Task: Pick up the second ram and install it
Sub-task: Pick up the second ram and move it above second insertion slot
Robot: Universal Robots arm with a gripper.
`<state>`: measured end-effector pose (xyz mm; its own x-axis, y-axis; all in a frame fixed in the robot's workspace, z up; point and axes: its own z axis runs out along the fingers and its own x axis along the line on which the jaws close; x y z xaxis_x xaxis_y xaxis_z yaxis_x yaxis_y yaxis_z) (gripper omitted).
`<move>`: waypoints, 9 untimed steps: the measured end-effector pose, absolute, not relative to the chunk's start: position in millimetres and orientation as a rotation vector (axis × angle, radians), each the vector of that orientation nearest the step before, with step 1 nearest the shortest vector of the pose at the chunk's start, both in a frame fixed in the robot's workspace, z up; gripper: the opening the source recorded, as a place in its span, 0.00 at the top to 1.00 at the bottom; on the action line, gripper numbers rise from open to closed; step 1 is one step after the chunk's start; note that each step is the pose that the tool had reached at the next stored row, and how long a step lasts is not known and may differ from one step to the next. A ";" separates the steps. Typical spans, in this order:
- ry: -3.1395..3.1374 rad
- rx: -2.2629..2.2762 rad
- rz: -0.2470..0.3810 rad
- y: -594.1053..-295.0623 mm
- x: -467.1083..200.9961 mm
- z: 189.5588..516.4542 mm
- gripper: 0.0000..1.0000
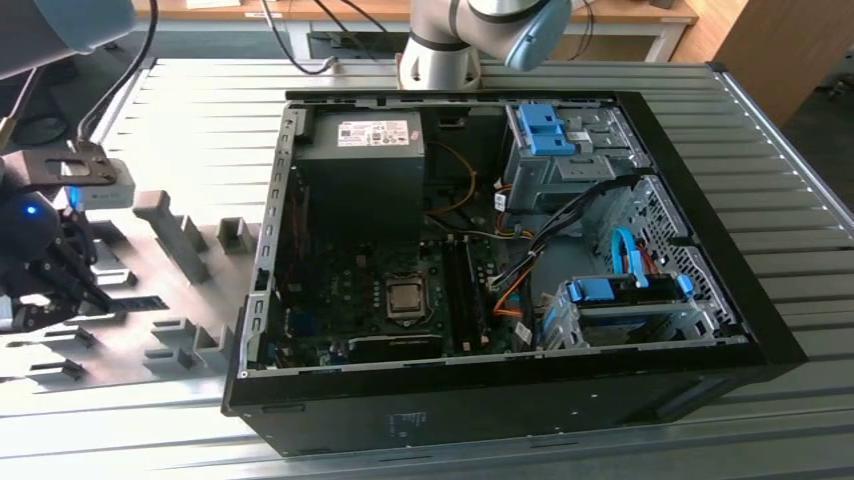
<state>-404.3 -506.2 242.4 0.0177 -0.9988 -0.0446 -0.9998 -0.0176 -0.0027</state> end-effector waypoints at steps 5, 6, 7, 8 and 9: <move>2.176 -2.215 0.050 -506.2 -404.3 250.9 0.86; 2.176 -2.215 0.051 -506.2 -404.3 252.3 0.86; 2.176 -2.215 0.052 -506.2 -404.3 253.6 0.86; 2.176 -2.214 0.052 -506.2 -404.3 254.9 0.86; 2.175 -2.214 0.052 -506.2 -404.3 256.2 0.86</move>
